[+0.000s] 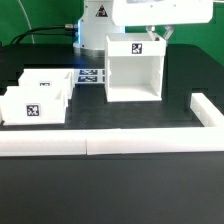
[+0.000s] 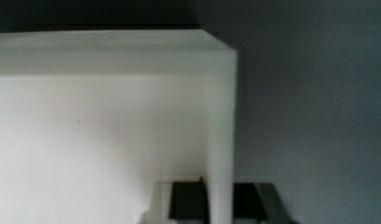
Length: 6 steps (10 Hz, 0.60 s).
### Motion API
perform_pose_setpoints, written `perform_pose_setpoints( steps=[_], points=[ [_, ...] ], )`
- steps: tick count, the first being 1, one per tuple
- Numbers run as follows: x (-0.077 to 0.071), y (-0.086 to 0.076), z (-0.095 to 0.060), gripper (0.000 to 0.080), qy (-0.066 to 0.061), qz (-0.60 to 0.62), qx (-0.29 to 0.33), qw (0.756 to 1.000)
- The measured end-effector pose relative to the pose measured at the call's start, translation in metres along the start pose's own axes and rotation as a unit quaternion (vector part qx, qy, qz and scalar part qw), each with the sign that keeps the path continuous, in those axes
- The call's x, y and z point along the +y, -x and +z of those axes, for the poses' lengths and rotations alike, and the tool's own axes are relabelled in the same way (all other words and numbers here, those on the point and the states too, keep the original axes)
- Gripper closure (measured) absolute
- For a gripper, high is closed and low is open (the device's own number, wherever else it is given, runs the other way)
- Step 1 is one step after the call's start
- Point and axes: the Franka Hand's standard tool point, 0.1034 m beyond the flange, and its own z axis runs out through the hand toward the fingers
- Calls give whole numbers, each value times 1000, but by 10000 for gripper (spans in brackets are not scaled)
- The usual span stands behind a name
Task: Assemble drawer
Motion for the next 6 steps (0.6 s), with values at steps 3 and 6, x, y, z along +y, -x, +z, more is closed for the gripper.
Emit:
perform_pose_setpoints(
  steps=[3, 6],
  points=[
    [14, -43, -1, 762, -3, -18, 7, 1000],
    [20, -83, -1, 762, -6, -21, 31, 999]
  ],
)
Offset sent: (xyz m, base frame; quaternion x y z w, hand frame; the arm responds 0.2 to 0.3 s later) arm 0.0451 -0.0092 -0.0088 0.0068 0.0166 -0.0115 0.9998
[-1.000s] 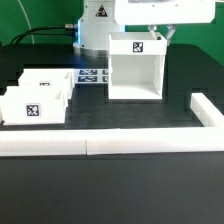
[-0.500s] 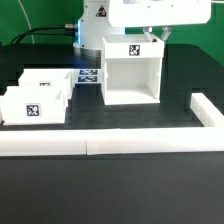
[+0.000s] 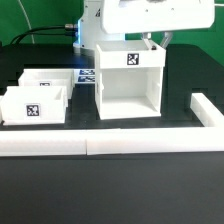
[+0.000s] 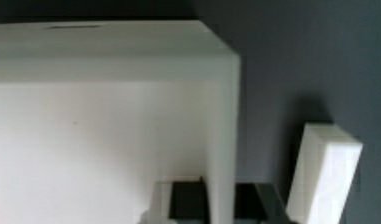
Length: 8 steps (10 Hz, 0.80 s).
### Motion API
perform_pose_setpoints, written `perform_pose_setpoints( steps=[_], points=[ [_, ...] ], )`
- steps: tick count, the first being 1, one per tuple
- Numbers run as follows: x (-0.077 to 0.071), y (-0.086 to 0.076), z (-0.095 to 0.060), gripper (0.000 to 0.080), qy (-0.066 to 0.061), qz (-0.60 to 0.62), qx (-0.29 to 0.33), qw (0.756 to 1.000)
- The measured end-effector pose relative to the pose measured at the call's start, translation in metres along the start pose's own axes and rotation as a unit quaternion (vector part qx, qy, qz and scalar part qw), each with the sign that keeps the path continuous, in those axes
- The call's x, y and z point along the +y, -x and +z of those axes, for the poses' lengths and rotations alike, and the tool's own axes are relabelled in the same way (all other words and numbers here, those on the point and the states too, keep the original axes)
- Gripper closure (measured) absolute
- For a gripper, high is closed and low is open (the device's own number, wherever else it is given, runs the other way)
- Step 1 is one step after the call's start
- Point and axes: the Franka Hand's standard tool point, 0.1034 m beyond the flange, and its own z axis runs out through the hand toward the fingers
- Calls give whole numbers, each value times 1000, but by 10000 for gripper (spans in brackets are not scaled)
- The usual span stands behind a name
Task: Assemble drawer
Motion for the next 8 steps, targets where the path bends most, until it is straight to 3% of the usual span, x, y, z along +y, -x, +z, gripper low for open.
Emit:
perform_pose_setpoints(
  steps=[5, 8],
  points=[
    [4, -67, 3, 762, -4, 10, 35, 999],
    [4, -74, 3, 762, -5, 9, 45, 999]
  ],
)
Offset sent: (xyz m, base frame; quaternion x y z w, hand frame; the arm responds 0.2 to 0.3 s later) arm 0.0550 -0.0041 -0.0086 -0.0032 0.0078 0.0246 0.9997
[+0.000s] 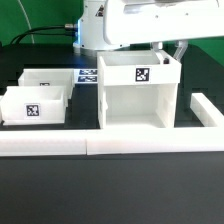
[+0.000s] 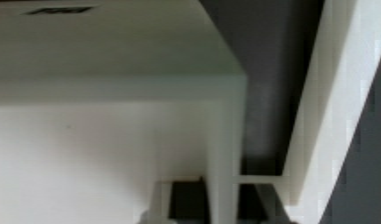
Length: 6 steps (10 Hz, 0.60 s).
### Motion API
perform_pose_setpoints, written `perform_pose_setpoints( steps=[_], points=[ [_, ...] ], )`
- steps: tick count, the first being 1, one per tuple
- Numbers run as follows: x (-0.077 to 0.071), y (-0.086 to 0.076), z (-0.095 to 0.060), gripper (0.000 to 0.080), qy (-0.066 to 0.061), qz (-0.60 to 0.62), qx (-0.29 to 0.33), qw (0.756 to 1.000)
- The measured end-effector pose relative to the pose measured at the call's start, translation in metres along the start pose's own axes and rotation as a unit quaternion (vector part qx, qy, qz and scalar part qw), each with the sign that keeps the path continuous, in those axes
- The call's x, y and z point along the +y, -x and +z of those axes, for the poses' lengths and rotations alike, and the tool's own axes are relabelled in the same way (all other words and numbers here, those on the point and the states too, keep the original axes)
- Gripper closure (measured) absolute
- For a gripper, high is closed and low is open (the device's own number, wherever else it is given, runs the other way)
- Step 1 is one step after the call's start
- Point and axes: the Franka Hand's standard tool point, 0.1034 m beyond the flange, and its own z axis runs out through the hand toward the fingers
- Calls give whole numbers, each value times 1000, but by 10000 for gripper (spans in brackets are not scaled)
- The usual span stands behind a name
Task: Assemble drawer
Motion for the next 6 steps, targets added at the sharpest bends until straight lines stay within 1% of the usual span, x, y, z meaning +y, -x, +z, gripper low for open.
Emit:
perform_pose_setpoints(
  steps=[3, 6],
  points=[
    [-1, 0, 0, 762, -3, 21, 0, 1000],
    [-5, -3, -2, 762, -8, 114, 4, 993]
  ],
)
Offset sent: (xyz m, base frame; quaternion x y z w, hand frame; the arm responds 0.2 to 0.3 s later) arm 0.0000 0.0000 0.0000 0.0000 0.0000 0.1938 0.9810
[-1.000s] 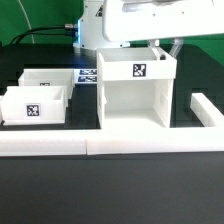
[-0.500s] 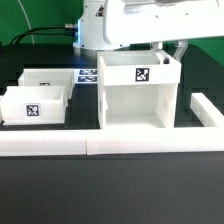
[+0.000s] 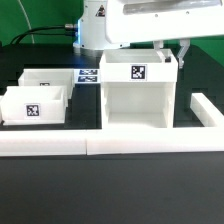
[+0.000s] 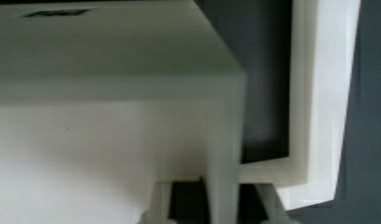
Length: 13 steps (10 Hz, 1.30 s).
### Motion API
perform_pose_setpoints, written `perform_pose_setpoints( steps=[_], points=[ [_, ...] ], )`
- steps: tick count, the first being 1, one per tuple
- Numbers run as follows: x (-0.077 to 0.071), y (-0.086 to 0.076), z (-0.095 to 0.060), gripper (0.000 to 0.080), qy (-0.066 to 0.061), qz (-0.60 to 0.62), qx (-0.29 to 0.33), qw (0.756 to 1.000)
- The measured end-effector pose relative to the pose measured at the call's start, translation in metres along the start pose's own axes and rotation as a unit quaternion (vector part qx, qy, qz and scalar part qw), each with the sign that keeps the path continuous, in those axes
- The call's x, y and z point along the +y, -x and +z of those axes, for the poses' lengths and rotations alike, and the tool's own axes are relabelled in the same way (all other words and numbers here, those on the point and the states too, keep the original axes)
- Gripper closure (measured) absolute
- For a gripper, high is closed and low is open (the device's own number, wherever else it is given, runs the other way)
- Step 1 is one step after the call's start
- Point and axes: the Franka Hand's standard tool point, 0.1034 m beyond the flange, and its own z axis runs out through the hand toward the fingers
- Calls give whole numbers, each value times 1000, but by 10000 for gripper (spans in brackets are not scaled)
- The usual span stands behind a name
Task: Assemble drawer
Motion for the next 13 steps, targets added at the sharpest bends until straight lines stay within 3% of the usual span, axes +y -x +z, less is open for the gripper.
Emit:
perform_pose_setpoints(
  steps=[5, 8, 13],
  points=[
    [-1, -11, -3, 762, -7, 209, -3, 978],
    [9, -21, -4, 762, -10, 285, 4, 959],
    [-1, -21, -6, 762, -27, 393, 0, 919]
  ],
)
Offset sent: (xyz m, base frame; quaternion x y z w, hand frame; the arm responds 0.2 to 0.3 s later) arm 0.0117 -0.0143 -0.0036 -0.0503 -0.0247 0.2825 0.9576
